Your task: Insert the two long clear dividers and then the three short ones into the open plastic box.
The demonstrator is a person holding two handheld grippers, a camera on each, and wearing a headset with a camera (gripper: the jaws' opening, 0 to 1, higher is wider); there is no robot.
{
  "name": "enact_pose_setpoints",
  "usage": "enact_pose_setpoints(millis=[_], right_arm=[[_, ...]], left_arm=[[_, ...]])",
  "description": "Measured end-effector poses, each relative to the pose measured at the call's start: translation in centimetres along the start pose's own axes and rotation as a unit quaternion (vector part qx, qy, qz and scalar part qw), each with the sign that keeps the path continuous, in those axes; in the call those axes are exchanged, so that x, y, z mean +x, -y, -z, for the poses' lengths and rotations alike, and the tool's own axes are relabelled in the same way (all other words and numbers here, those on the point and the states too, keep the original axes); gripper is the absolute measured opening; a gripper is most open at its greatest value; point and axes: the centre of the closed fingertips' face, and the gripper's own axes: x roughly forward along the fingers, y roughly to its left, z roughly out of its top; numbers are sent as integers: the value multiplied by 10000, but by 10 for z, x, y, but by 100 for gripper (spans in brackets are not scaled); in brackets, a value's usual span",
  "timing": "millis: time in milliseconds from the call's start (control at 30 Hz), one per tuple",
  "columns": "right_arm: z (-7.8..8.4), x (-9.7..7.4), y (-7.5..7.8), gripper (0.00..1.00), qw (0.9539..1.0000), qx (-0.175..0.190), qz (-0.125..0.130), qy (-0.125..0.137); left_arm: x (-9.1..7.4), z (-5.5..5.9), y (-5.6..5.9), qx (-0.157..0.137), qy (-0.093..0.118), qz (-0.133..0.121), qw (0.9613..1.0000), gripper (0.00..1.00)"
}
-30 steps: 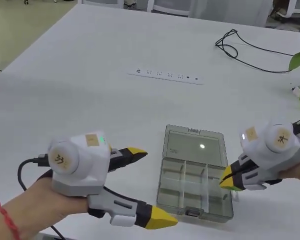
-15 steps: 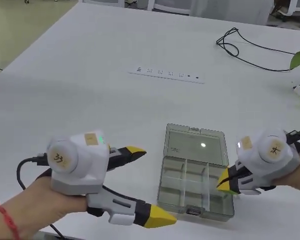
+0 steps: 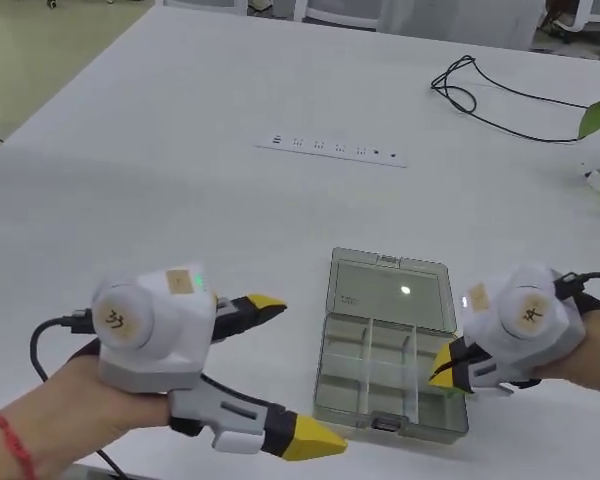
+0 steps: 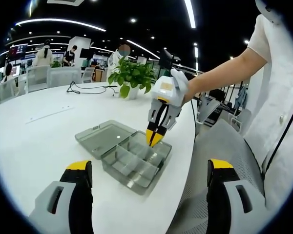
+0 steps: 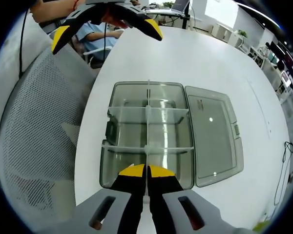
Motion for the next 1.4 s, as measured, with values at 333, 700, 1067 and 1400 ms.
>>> enact_pose_setpoints(millis=[333, 700, 1067, 1400], right_arm=[[-3, -15, 3, 9, 9994, 207, 164, 208], [-2, -50, 0, 23, 9935, 708, 507, 729], [14, -78, -12, 43, 9807, 1274, 888, 1192], [31, -90, -26, 61, 9628, 1762, 1232, 1635]], left_arm=[[-4, 4, -2, 4, -52, -49, 10000, 100], [-9, 8, -3, 31, -117, -63, 9999, 100], [-13, 13, -7, 100, -232, -123, 9996, 100], [-14, 17, -8, 186, -345, -163, 9991, 100]])
